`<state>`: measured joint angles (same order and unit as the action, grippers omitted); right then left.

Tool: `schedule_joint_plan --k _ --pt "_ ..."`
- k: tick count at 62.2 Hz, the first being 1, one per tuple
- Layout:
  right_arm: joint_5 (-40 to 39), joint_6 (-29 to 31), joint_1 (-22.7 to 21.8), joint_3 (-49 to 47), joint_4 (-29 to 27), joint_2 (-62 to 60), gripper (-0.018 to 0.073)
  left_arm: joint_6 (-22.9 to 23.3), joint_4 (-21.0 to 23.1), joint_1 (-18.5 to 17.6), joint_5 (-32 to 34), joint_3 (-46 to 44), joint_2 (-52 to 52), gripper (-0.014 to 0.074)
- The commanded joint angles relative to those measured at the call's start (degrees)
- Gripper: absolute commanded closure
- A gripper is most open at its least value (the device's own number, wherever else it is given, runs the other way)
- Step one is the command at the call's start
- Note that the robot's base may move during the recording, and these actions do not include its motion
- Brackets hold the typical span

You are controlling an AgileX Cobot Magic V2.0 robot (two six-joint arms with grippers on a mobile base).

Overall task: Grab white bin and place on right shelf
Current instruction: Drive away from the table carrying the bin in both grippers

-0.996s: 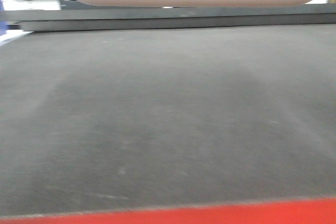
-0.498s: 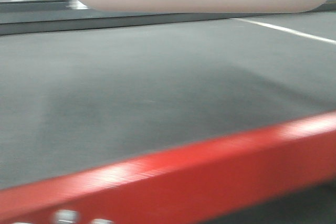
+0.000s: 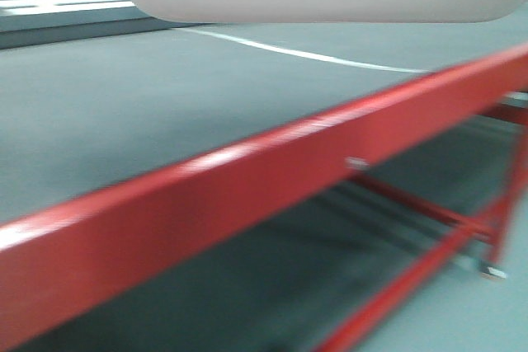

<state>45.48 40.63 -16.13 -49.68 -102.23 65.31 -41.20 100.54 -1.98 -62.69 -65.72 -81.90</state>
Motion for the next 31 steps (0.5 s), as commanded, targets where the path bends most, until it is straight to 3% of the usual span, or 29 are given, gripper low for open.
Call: schedule_joint_plan --k 1,31 --pt "4.2 0.5 0.8 -2.5 -5.7 -1.9 0.0491 -1.2 9.0 -1.3 -11.8 -2.1 2.4 0.0722" --pt "4.2 0.5 0.8 -2.5 -5.7 -1.9 0.0491 -1.2 8.8 -1.3 -11.8 -2.1 2.4 0.0722"
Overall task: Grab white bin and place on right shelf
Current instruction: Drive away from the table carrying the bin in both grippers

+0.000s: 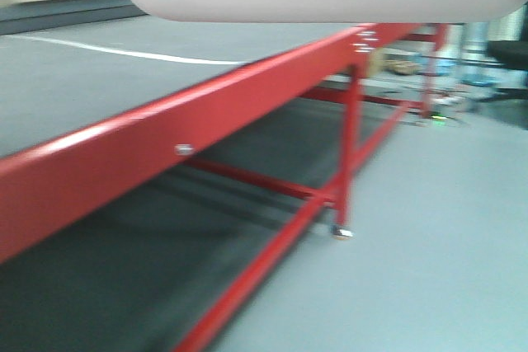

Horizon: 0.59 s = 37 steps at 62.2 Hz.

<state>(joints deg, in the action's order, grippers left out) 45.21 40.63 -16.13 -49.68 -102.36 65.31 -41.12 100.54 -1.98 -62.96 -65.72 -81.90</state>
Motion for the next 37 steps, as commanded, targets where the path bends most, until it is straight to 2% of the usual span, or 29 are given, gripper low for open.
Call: schedule_joint_plan --k 1,37 --pt "4.4 0.5 0.8 -2.5 -5.6 -1.9 0.0491 -1.2 8.8 -1.3 -11.5 -2.1 2.4 0.0722" --pt "4.4 0.5 0.8 -2.5 -5.6 -1.9 0.0491 -1.2 8.8 -1.3 -11.5 -2.1 2.4 0.0722"
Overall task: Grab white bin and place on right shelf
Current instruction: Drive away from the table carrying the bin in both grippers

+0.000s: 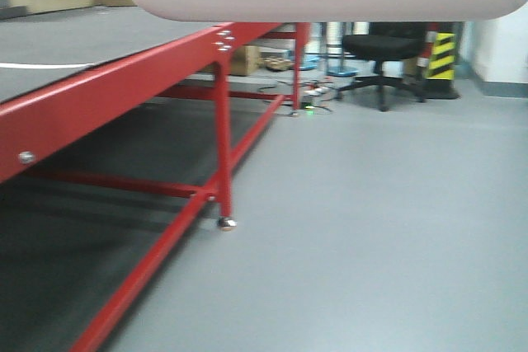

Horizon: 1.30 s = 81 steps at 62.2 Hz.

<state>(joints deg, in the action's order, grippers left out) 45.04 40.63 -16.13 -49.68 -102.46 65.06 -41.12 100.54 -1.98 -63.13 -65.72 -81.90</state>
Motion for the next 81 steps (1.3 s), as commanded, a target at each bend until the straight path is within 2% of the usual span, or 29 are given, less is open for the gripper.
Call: schedule_joint_plan --k 1,81 --pt "4.6 0.5 0.8 -2.5 -5.5 -1.6 0.0491 -1.2 8.8 -1.3 -11.4 -2.1 2.4 0.0722" --pt "4.6 0.5 0.8 -2.5 -5.5 -1.6 0.0491 -1.2 8.8 -1.3 -11.4 -2.1 2.4 0.0723"
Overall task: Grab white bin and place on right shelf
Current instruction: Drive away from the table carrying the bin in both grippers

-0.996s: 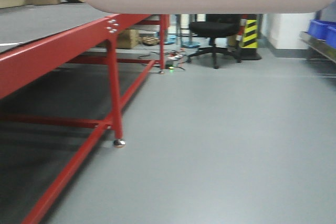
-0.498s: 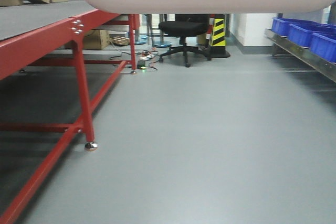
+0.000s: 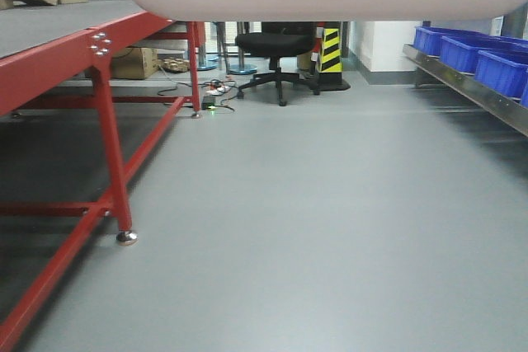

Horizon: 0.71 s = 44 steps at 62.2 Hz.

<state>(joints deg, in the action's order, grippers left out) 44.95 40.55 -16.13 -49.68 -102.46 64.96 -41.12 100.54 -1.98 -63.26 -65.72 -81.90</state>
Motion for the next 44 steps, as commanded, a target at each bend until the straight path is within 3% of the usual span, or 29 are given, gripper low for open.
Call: schedule_joint_plan --k 1,44 --pt "4.7 0.5 0.8 -2.5 -5.5 -1.5 0.0491 -1.2 8.8 -1.3 -11.2 -2.1 2.4 0.0722" --pt "4.8 0.5 0.8 -2.5 -5.5 -1.5 0.0491 -1.2 8.7 -1.3 -11.2 -2.1 2.4 0.0722"
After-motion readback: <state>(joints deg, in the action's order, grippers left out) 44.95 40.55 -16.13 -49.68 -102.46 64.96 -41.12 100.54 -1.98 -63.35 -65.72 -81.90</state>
